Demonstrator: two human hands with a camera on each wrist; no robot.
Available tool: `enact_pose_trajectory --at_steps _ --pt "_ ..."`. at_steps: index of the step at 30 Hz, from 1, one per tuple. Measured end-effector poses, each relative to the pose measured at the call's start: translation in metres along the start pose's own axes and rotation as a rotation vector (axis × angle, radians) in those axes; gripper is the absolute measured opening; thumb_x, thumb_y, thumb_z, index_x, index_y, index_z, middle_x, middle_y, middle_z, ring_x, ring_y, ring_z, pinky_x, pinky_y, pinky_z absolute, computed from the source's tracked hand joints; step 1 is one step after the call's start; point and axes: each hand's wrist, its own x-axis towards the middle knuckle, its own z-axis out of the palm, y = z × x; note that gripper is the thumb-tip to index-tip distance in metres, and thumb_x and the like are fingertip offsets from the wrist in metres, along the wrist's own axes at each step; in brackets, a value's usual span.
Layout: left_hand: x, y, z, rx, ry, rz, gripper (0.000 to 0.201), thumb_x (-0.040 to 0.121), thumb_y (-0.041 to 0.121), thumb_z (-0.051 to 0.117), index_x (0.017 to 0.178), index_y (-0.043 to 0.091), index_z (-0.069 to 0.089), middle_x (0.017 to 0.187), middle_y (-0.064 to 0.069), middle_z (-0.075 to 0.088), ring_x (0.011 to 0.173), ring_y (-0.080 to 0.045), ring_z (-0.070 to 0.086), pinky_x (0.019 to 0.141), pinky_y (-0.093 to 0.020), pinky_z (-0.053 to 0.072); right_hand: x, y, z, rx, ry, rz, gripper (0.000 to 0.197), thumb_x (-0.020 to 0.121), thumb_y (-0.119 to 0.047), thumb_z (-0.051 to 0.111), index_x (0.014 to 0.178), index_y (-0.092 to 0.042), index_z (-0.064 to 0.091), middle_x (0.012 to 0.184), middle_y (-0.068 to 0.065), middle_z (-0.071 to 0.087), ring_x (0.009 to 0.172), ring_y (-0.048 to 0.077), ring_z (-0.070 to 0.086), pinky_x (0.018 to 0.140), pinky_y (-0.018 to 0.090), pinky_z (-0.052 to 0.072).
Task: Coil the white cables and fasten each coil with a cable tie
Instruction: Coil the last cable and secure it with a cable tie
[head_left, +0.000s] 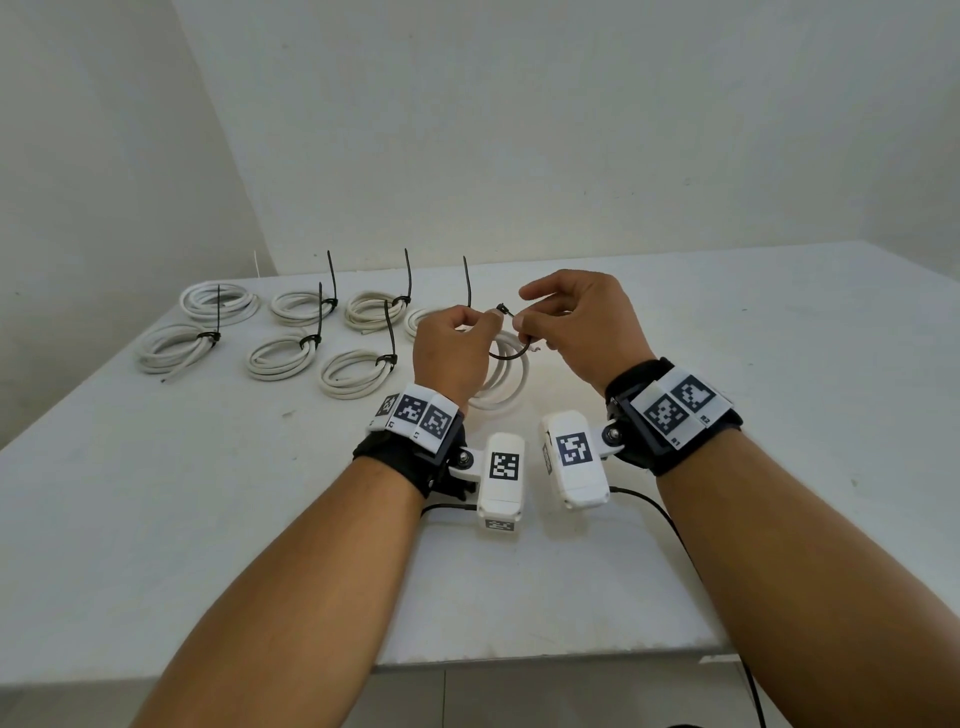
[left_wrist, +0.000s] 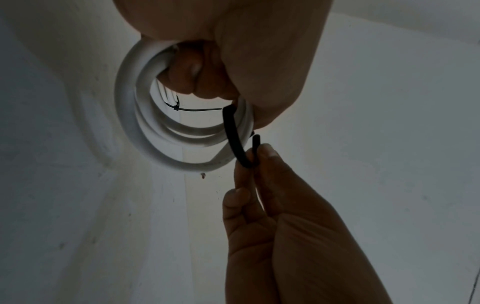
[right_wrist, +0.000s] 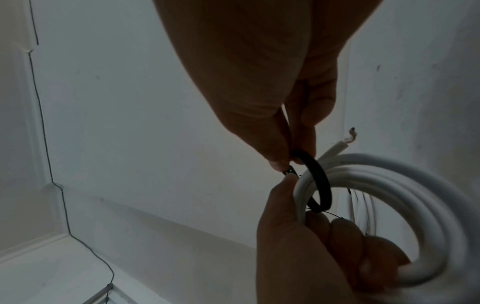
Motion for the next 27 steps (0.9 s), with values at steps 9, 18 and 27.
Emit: enact_pose_trajectory --at_steps 9,18,27 --pt "-0.0014 0.0016 -0.0014 -0.026 -0.038 0.03 0.025 0.084 0.03 0.071 0.066 0.014 0.062 0.059 -0.009 0.054 0.035 -0.011 0.028 0.047 -0.026 0.026 0.0005 0.0001 -0.003 -0.016 0.062 0.02 0.028 0.079 -0.018 0.077 0.102 -0.019 0.061 0.069 -0.005 0.075 0.064 0.003 0.066 0.066 0.027 0.052" --pt "-0.0059 0.0034 -0.0016 0.171 -0.103 0.218 0.019 0.087 0.023 0.068 0.075 0.008 0.069 0.054 0.005 0.06 0.036 -0.003 0.04 0.043 -0.015 0.03 0.0025 0.0039 -0.0048 -0.068 0.044 0.057 0.028 0.078 -0.018 0.079 0.1 -0.016 0.062 0.068 -0.005 0.074 0.063 0.001 0.068 0.057 0.018 0.047" --pt "-0.0079 0.0048 -0.005 0.105 -0.221 0.173 0.019 0.088 0.028 0.07 0.073 0.016 0.067 0.051 0.011 0.06 0.041 -0.005 0.043 0.046 -0.022 0.033 0.0025 0.0048 -0.0055 0.079 -0.139 0.238 0.027 0.091 -0.038 0.067 0.095 -0.012 0.074 0.089 -0.005 0.075 0.076 0.014 0.068 0.061 0.026 0.048"
